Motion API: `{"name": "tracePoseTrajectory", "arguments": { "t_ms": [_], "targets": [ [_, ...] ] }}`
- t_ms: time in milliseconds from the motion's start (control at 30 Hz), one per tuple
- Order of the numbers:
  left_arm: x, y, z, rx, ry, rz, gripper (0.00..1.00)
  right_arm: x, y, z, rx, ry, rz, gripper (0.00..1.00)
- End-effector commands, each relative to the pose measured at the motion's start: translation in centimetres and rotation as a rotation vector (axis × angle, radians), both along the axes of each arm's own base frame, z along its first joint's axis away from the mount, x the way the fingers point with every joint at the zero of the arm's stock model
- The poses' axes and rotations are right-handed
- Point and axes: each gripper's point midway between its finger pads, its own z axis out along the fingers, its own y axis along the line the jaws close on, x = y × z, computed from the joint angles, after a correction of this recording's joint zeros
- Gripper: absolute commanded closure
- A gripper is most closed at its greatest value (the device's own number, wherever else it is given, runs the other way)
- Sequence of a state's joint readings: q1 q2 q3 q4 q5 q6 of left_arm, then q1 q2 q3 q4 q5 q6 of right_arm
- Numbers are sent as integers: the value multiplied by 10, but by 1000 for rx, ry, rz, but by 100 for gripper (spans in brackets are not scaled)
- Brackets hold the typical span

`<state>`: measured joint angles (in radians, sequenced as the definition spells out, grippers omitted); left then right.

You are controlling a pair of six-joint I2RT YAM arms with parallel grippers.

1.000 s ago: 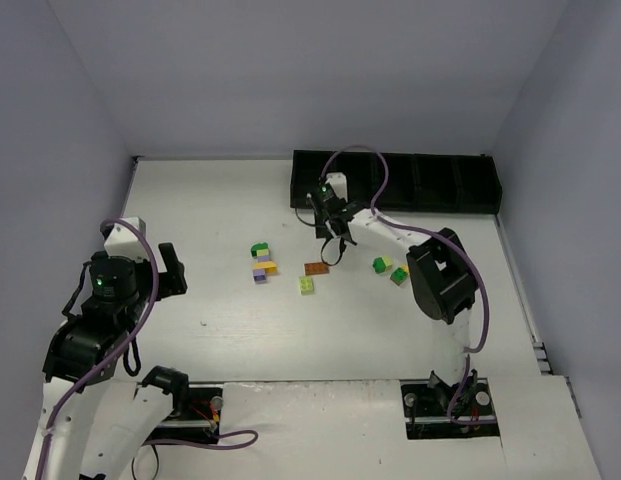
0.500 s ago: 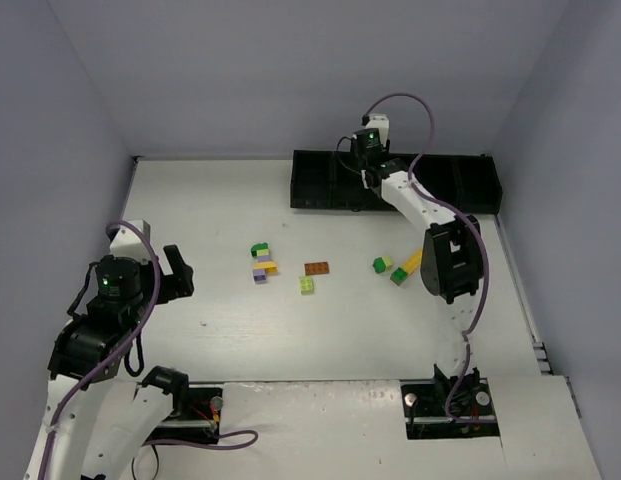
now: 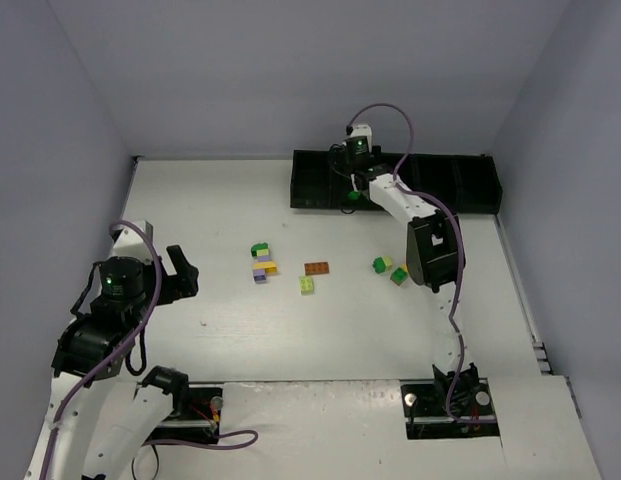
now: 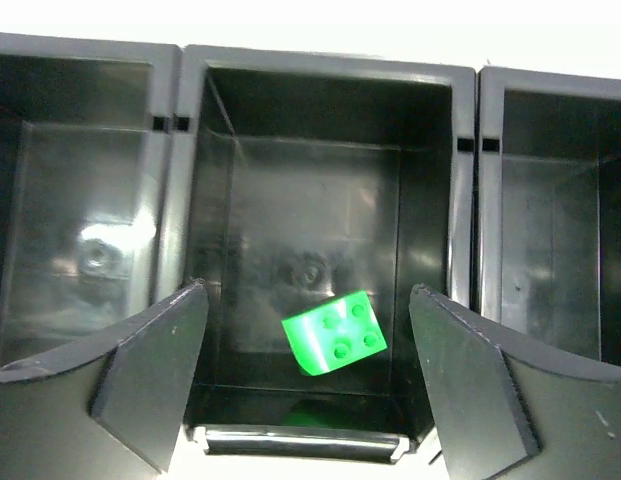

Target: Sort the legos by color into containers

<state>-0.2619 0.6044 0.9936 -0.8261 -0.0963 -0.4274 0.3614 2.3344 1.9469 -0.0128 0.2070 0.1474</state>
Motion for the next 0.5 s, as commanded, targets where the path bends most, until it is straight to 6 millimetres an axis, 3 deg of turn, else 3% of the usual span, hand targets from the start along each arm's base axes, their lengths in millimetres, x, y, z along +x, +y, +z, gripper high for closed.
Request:
{"name": "tracePoseTrajectory", "arguments": {
  "t_ms": [0, 33, 100, 133, 200, 233, 267, 300, 333, 367, 400, 467],
  "targets": [
    [14, -10, 12, -37, -46, -18, 19, 9, 14, 92, 65, -182, 51, 20],
    [15, -10, 12, -38, -46, -21, 19, 5, 13, 107, 75, -201, 57, 20],
    [18, -12, 12, -37, -40, -26, 19, -8, 17, 106, 72, -183, 93, 21],
    [19, -13, 13, -37, -42, -30, 19, -17, 18, 125, 80, -206, 112, 22],
    [22, -13, 13, -34, -42, -33, 19, -41, 33, 113, 81, -160, 206, 25],
    [22, -14, 14, -36, -45, -34, 19, -53, 37, 127, 89, -174, 245, 26],
    [23, -15, 14, -36, -45, -37, 19, -65, 42, 126, 82, -165, 284, 27],
    [24, -16, 14, -38, -47, -42, 19, -83, 47, 103, 73, -106, 336, 27],
    [25, -16, 14, -38, -47, -46, 19, -101, 59, 111, 67, -115, 410, 26],
    [25, -17, 15, -36, -49, -48, 19, -112, 61, 104, 44, -101, 437, 25],
    [25, -17, 15, -37, -48, -50, 19, -130, 60, 79, 15, -46, 465, 24],
    [24, -17, 14, -33, -46, -53, 19, -158, 71, 78, -42, -48, 554, 20]
  ]
}}
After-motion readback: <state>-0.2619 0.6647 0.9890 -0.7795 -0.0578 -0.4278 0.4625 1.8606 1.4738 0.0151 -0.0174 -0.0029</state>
